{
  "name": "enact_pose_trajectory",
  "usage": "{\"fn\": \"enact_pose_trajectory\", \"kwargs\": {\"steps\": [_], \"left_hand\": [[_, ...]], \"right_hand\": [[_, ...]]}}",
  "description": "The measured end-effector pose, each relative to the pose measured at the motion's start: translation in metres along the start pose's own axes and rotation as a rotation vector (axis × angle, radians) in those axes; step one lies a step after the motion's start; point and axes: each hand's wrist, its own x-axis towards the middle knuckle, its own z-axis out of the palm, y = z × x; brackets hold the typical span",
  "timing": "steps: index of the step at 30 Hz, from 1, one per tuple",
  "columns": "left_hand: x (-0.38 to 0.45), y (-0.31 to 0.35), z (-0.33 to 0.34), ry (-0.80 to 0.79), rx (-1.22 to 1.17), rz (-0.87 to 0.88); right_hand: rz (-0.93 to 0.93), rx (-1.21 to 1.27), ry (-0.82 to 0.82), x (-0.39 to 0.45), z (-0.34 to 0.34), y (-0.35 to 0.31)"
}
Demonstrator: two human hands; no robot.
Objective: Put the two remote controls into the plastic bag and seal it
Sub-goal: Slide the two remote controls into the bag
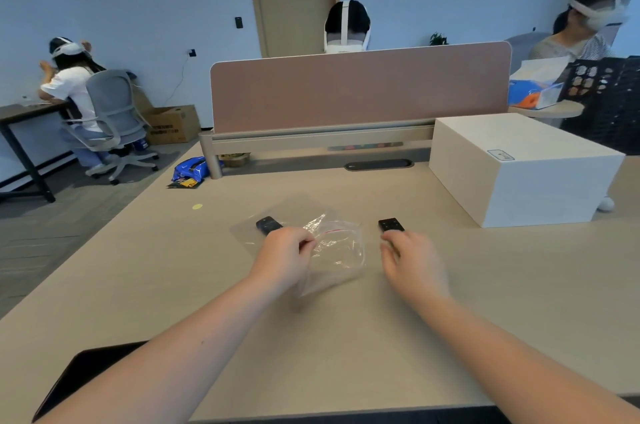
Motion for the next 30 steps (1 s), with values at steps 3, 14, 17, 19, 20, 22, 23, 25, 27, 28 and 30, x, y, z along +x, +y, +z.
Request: {"fn": "enact_pose_trajectory", "kwargs": {"steps": [3, 14, 17, 19, 20, 22, 23, 25, 27, 28, 30], "left_hand": [[-0.002, 0.003, -0.002, 0.010, 0.006, -0.003], [0.003, 0.008, -0.009, 0.083, 0.024, -0.068], [0.007, 0.005, -0.010, 0.085, 0.015, -0.120], [0.009, 0.005, -0.011, 0.099, -0.013, -0.175], [0.009, 0.005, -0.012, 0.110, -0.033, -0.199], [0.010, 0.006, -0.013, 0.129, -0.071, -0.229], [0.010, 0.006, -0.013, 0.135, -0.084, -0.235], [0.009, 0.007, -0.013, 0.144, -0.101, -0.231], [0.007, 0.007, -0.012, 0.148, -0.112, -0.208], [0.006, 0.008, -0.011, 0.148, -0.120, -0.189], [0.002, 0.010, -0.009, 0.141, -0.128, -0.131]], "right_hand": [[0.221, -0.291, -0.161, -0.005, -0.014, 0.023], [0.249, 0.031, -0.126, -0.010, -0.038, 0.018], [0.195, 0.243, -0.070, -0.016, -0.060, -0.003], [0.153, 0.321, -0.075, -0.020, -0.072, -0.015], [0.127, 0.336, -0.092, -0.022, -0.078, -0.020], [0.078, 0.303, -0.170, -0.026, -0.089, -0.028], [0.062, 0.266, -0.212, -0.029, -0.092, -0.031], [0.051, 0.199, -0.277, -0.034, -0.093, -0.036], [0.037, 0.162, -0.304, -0.037, -0.085, -0.039], [0.026, 0.147, -0.304, -0.038, -0.079, -0.041], [0.008, 0.119, -0.288, -0.035, -0.061, -0.045]]}}
